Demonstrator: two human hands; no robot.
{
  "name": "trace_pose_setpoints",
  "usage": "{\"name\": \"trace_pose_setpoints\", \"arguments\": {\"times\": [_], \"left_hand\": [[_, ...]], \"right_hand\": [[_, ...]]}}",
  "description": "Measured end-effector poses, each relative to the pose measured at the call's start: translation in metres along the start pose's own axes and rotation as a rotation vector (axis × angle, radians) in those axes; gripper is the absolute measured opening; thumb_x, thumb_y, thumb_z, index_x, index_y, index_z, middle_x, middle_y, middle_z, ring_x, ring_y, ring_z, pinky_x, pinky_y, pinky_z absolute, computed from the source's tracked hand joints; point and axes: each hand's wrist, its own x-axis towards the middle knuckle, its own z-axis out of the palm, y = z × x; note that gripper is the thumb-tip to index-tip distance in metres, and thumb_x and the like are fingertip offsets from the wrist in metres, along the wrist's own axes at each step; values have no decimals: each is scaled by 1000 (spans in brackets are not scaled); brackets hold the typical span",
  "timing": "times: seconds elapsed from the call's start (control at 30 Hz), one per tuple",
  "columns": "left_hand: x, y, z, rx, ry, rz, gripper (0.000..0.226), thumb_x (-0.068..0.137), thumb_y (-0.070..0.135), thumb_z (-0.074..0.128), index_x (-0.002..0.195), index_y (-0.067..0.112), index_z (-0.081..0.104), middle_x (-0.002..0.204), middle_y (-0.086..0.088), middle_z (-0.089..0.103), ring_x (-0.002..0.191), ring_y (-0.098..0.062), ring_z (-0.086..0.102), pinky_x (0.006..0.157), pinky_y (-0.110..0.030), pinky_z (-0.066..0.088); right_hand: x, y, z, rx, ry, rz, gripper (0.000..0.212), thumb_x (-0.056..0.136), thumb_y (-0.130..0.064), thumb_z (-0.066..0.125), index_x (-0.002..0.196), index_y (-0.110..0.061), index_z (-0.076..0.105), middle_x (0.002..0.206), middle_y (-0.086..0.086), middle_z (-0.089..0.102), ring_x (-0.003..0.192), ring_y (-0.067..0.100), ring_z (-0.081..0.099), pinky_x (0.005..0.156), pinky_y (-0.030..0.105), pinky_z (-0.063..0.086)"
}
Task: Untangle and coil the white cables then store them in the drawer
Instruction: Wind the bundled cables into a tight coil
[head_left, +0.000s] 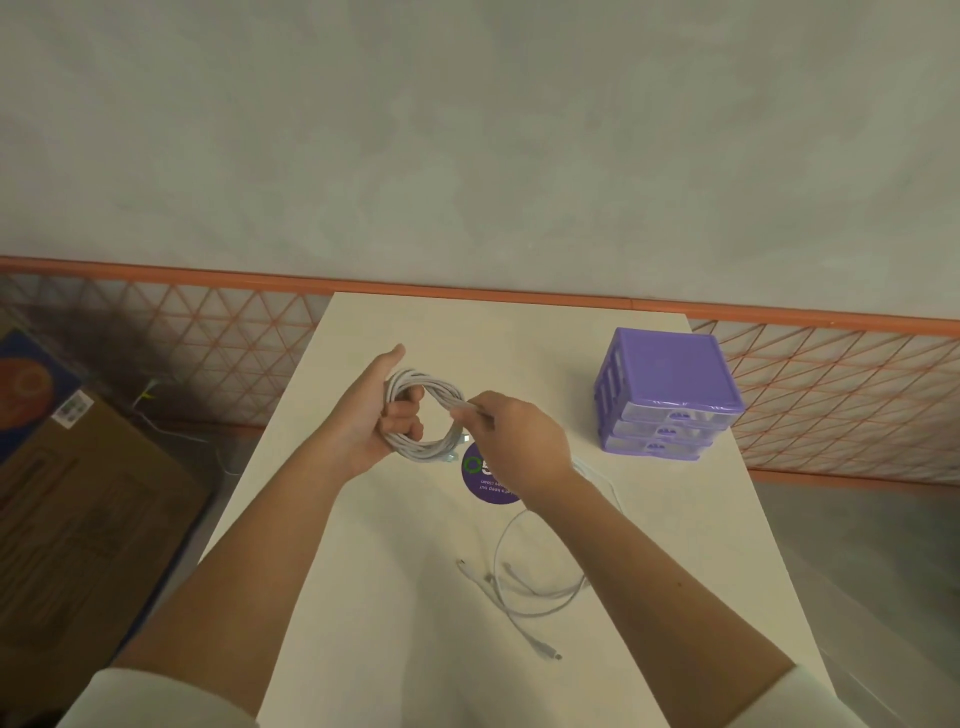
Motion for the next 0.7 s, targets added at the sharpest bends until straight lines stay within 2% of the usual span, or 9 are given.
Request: {"name": "trace_pose_setpoints", "arguments": {"times": [0.1, 0.2, 0.3, 0.37, 0.43, 0.5, 0.6, 0.67, 0.7], "left_hand": [[0, -1, -4, 15, -41, 0, 47, 95, 47, 49, 67, 9, 58, 43, 6, 24, 34, -9, 21, 47, -24, 40], [-3, -3, -6, -24, -95, -4, 42, 94, 44, 53, 72, 9, 57, 45, 5, 25, 34, -9, 20, 47, -23, 39], [-7, -4, -7, 5, -161, -14, 40, 97, 41, 48, 76, 8, 57, 50, 2, 35, 39, -11, 32, 64, -30, 52], [-10, 0, -8, 137, -181, -40, 40, 100, 39, 44, 85, 5, 61, 64, -5, 51, 54, -20, 55, 83, -40, 53], [-12, 6, -9, 335, -178, -87, 40, 100, 35, 41, 99, 1, 64, 83, -15, 64, 81, -35, 69, 83, -39, 54], [-14, 12, -6, 505, -175, -135, 39, 100, 31, 42, 112, 0, 61, 98, -20, 69, 95, -38, 70, 82, -38, 55], [-16, 20, 2, 727, -181, -127, 35, 98, 44, 49, 115, 17, 62, 103, -13, 73, 86, -32, 73, 76, -34, 57], [-13, 22, 4, 918, -206, -67, 34, 93, 50, 54, 112, 24, 64, 102, -4, 74, 82, -22, 73, 69, -27, 56], [-12, 22, 4, 981, -224, -41, 34, 92, 50, 57, 111, 23, 65, 101, 0, 73, 82, -19, 72, 70, -26, 56]], "right_hand": [[4, 5, 1, -51, 24, -78, 37, 101, -49, 38, 98, -24, 65, 80, -7, 63, 77, 18, 59, 67, 32, 50], [8, 13, 2, -15, -1, -116, 34, 102, -47, 40, 94, -25, 64, 66, -12, 50, 71, 14, 52, 58, 26, 36], [10, 17, -2, -13, 6, -112, 32, 101, -47, 41, 92, -27, 64, 67, -11, 54, 71, 15, 54, 54, 24, 33], [11, 20, -6, -39, 2, -99, 31, 99, -48, 43, 95, -29, 67, 75, -10, 61, 73, 16, 57, 52, 24, 33], [12, 21, -10, -91, -33, -96, 33, 98, -50, 43, 98, -29, 68, 83, -10, 65, 76, 16, 59, 51, 23, 34], [13, 19, -11, -107, -76, -85, 39, 98, -51, 38, 91, -25, 66, 79, -7, 65, 71, 16, 61, 51, 22, 35], [11, 10, -15, -146, -88, -93, 46, 103, -44, 29, 75, -20, 55, 69, 1, 57, 67, 22, 60, 54, 28, 42], [10, 4, -19, -183, -63, -125, 40, 105, -36, 30, 85, -15, 57, 73, 5, 57, 73, 26, 61, 61, 34, 50], [10, 3, -22, -181, -49, -128, 43, 106, -36, 30, 81, -14, 58, 70, 4, 56, 71, 26, 59, 59, 33, 49]]}}
